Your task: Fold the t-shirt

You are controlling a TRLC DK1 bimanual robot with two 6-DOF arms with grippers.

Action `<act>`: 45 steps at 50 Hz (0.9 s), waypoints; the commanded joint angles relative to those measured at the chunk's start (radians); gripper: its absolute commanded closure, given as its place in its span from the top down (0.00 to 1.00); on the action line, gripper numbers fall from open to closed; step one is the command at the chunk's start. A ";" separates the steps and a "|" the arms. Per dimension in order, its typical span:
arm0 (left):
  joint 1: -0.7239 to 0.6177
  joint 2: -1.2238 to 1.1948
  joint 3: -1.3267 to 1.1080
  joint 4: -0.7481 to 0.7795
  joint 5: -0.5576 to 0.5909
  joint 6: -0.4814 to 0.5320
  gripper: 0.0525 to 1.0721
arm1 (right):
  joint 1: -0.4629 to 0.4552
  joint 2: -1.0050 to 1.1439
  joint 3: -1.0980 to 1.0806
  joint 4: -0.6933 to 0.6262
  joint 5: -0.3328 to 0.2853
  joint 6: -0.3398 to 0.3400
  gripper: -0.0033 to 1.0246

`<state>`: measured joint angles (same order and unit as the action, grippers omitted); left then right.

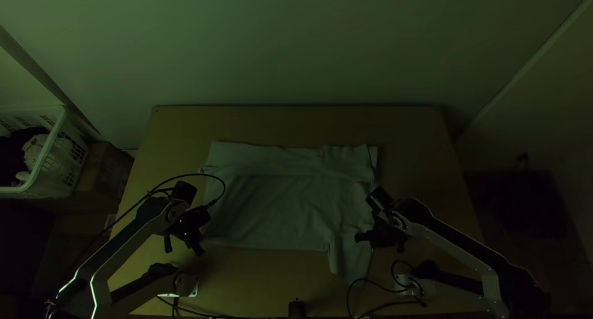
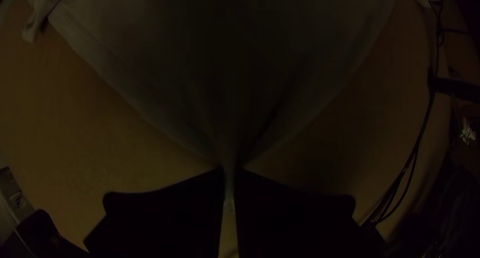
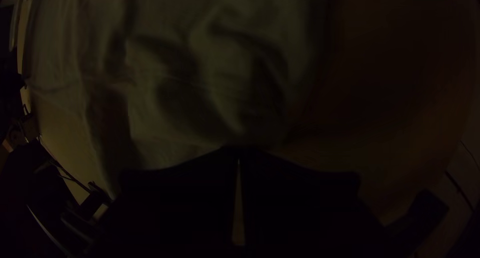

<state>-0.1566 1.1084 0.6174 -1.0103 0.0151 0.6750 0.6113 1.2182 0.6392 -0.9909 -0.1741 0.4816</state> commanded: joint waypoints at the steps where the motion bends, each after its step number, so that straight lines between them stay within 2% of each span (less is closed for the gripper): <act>1: 0.063 0.008 -0.010 -0.024 -0.012 0.077 0.02 | -0.054 -0.003 0.042 -0.045 0.012 -0.071 0.03; 11: 0.124 0.005 -0.010 -0.004 -0.010 0.120 0.02 | -0.143 -0.005 0.112 -0.138 0.031 -0.175 0.03; 25: 0.135 0.036 0.085 0.053 0.031 0.092 0.02 | -0.170 -0.008 0.229 -0.164 0.031 -0.176 0.03; 35: 0.158 0.113 0.208 0.068 0.074 0.077 0.02 | -0.177 0.029 0.263 -0.161 0.062 -0.179 0.03; 45: 0.170 0.183 0.298 0.078 0.077 0.078 0.02 | -0.239 0.069 0.303 -0.137 0.074 -0.204 0.03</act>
<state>0.0013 1.2495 0.8669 -0.9310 0.0868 0.7559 0.4046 1.2564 0.9016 -1.1347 -0.1184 0.3008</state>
